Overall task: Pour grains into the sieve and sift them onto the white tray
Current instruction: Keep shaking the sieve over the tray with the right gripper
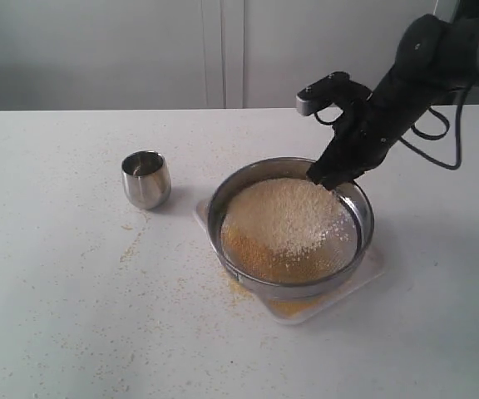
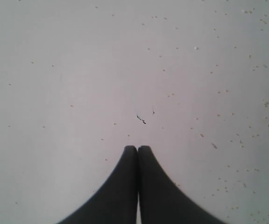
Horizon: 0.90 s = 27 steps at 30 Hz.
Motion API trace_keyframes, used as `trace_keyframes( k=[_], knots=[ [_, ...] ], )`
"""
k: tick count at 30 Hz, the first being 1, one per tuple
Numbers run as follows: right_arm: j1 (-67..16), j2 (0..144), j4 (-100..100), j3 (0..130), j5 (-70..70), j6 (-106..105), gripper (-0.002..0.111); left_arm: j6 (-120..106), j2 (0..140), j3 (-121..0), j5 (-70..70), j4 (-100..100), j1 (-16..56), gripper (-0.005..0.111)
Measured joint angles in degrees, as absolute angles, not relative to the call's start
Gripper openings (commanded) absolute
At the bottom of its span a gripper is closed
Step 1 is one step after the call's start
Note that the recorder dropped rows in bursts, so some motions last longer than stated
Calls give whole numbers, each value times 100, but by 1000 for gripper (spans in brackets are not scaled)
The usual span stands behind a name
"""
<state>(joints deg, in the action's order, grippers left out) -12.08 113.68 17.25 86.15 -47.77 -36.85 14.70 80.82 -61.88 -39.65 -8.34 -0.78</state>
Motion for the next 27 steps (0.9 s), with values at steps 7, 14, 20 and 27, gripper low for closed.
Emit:
trace_keyframes(
  k=[7,14,20,27],
  knots=[
    [-1133,11358,2126,8660,-4893,-4135,0,1470,8082,-6188,-3965,-834,-78,0],
    [-930,11369,2517,8642,-4640,-2971,0,1470,8082,-6188,-3965,-834,-78,0],
    [-898,11376,2284,8614,-4905,-2587,0,1470,8082,-6188,-3965,-834,-78,0],
    [-835,11411,2308,8617,-5225,-3296,0,1470,8082,-6188,-3965,-834,-78,0]
  ],
)
